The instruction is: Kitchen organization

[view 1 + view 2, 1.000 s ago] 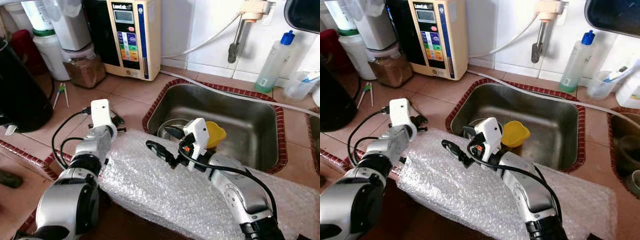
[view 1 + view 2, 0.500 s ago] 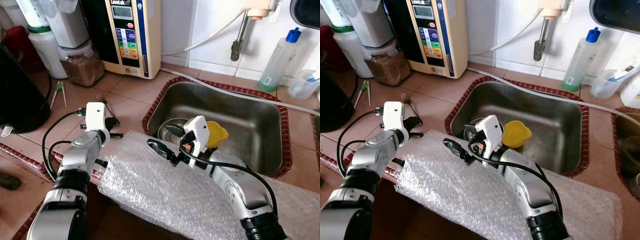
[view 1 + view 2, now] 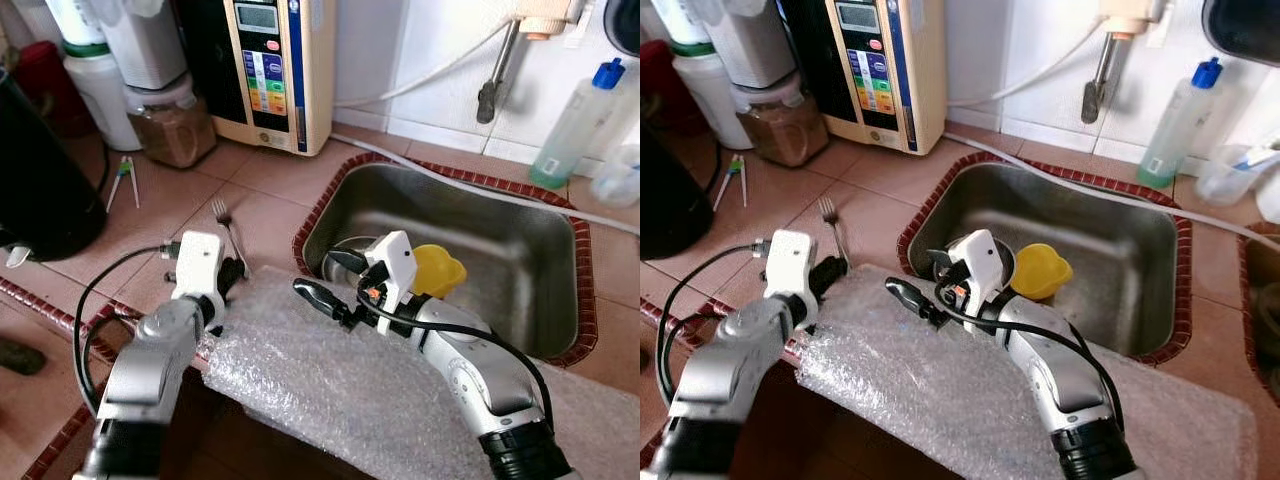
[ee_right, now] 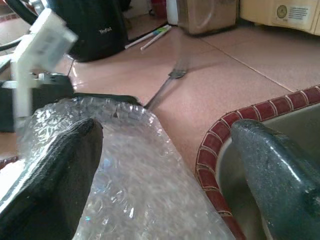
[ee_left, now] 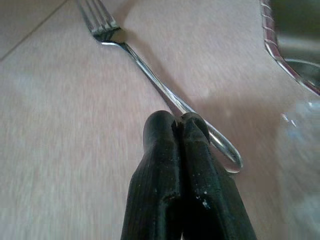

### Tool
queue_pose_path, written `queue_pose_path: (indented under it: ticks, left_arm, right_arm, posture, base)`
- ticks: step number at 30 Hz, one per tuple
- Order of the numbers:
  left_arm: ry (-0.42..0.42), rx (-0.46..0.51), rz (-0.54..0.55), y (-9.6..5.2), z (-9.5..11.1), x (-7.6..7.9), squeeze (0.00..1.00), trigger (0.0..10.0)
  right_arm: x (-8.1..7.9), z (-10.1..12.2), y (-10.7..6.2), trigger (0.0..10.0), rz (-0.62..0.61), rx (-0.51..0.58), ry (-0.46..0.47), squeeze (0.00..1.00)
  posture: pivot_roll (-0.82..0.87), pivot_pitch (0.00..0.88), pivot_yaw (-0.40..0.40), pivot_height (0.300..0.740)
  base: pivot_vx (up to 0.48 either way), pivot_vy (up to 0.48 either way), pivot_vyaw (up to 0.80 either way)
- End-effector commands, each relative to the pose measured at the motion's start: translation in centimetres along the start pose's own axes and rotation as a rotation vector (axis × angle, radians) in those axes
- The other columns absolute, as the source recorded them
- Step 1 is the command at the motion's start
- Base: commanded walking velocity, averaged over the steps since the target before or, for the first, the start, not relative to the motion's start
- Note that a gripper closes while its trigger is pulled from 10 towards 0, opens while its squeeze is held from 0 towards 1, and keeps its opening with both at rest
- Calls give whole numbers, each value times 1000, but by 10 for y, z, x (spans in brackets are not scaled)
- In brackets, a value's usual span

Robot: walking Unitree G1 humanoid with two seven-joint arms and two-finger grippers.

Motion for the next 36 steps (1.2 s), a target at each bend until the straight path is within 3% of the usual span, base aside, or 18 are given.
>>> queue_pose_path:
  ticks: [1, 3, 4, 5, 6, 8, 9, 10, 11, 19, 32, 36]
  left_arm:
    - [-33, -184, 35, -9, -40, -6, 0, 0]
    - [-38, -191, 44, -16, -42, -6, 0, 0]
    - [4, -176, 49, -23, -40, -5, 0, 0]
    - [20, -153, 59, -24, -37, -4, 0, 863]
    - [29, -126, 67, -25, -34, -3, 0, 3451]
    - [31, -110, 73, -25, -32, -2, 0, 3451]
    - [47, -48, 85, -23, -24, 1, 106, 10000]
    - [56, -12, 90, -21, -19, 2, 910, 10000]
    - [57, 16, 102, -19, -15, 3, 1000, 10000]
    - [80, 142, 153, -15, 7, 5, 1000, 10000]
    - [55, 201, 206, -14, 21, 3, 1000, 10000]
    - [21, 194, 229, -6, 22, 0, 1000, 10000]
  right_arm:
    - [1, 4, 2, 10000, 10, 11, -16, 949]
    - [1, 4, 2, 10000, 12, 9, -18, 949]
    - [1, 3, 4, 10000, 14, 8, -18, 949]
    - [1, 3, 4, 10000, 15, 7, -19, 949]
    - [1, 2, 5, 10000, 16, 7, -19, 949]
    - [1, 2, 5, 10000, 17, 6, -19, 949]
    - [1, 2, 6, 10000, 19, 6, -19, 945]
    - [1, 2, 7, 10000, 20, 6, -19, 949]
    - [0, 2, 7, 10000, 21, 6, -20, 949]
    - [4, 1, 5, 10000, 11, 3, -29, 945]
    - [6, 1, 6, 10000, 10, 1, -33, 949]
    - [6, 1, 6, 10000, 12, 0, -34, 949]
  posture:
    - [14, 65, 15, 740]
    - [19, 65, 12, 740]
    - [23, 65, 10, 740]
    - [26, 64, 9, 740]
    - [26, 64, 9, 740]
    - [26, 64, 9, 740]
    - [26, 61, 5, 740]
    - [25, 60, 5, 740]
    - [23, 59, 4, 740]
    - [10, 52, 1, 740]
    - [9, 46, -6, 740]
    - [7, 45, -11, 740]
  base:
    - [0, 0, 0]
    - [0, 0, 0]
    - [0, 0, 0]
    - [0, 0, 0]
    - [0, 0, 0]
    - [0, 0, 0]
    - [0, 0, 0]
    - [0, 0, 0]
    - [0, 0, 0]
    - [0, 0, 0]
    - [0, 0, 0]
    - [0, 0, 0]
Point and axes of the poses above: a point about 5 cm out from each wrist's last joint towards the gripper, its own y axis pointing out of the wrist towards the gripper, its own z axis along the axis of the wrist's last joint, x = y × z, the point moved 2 cm from there along y, pointing out of the wrist towards the gripper, and after that the axes turned 10 degrees about -y, right-handed, at the moved point
